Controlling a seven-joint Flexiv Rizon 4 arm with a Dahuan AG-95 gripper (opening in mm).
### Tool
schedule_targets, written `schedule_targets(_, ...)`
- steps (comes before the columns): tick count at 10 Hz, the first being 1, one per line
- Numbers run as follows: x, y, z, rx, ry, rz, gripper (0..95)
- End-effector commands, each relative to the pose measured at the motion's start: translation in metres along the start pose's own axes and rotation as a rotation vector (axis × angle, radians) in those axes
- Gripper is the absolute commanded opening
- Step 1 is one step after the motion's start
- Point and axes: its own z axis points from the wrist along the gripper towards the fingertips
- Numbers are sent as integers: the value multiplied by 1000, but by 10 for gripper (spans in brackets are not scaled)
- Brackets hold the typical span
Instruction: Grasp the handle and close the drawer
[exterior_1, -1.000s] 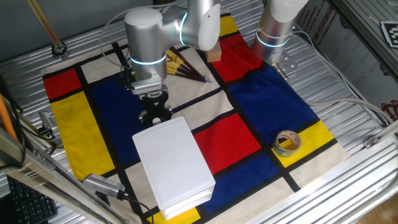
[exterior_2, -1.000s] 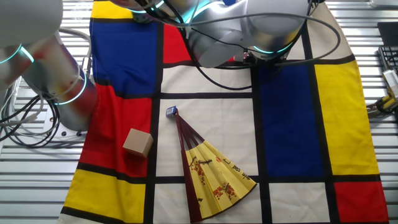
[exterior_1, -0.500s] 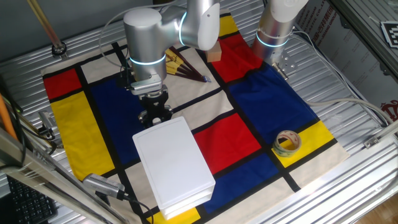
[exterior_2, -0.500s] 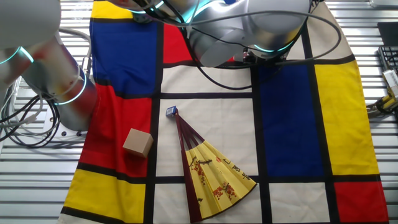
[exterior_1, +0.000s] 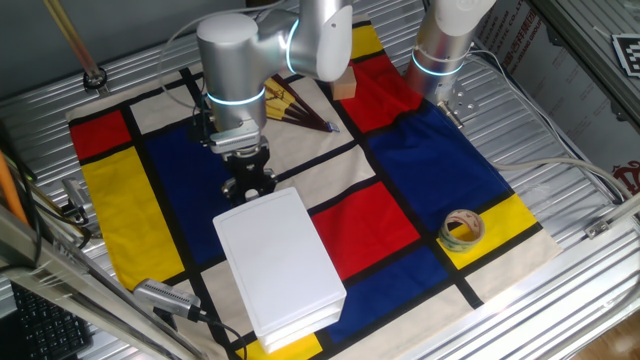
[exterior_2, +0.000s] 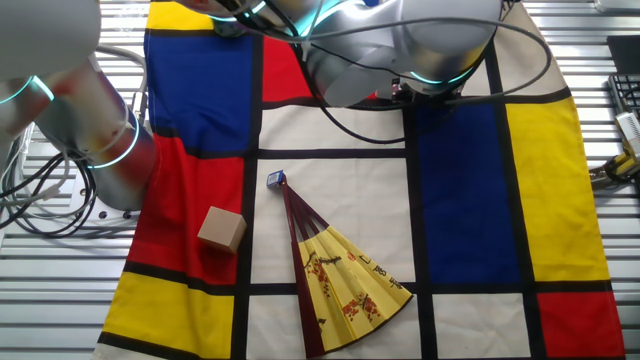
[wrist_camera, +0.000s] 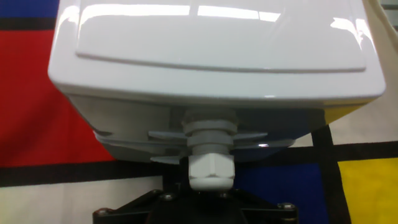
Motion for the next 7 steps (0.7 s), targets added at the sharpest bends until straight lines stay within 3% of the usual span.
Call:
schedule_targets(1, -1, 0, -1, -2, 9, 5, 570)
schedule_targets(3, 1, 1, -1, 0, 15, 1, 570)
schedule_targets(4, 6, 1, -3, -2, 38, -2, 570)
schedule_targets(6, 22, 3, -11, -6, 108, -3, 570)
schedule_targets(7, 38, 5, -20, -9, 158, 24, 570)
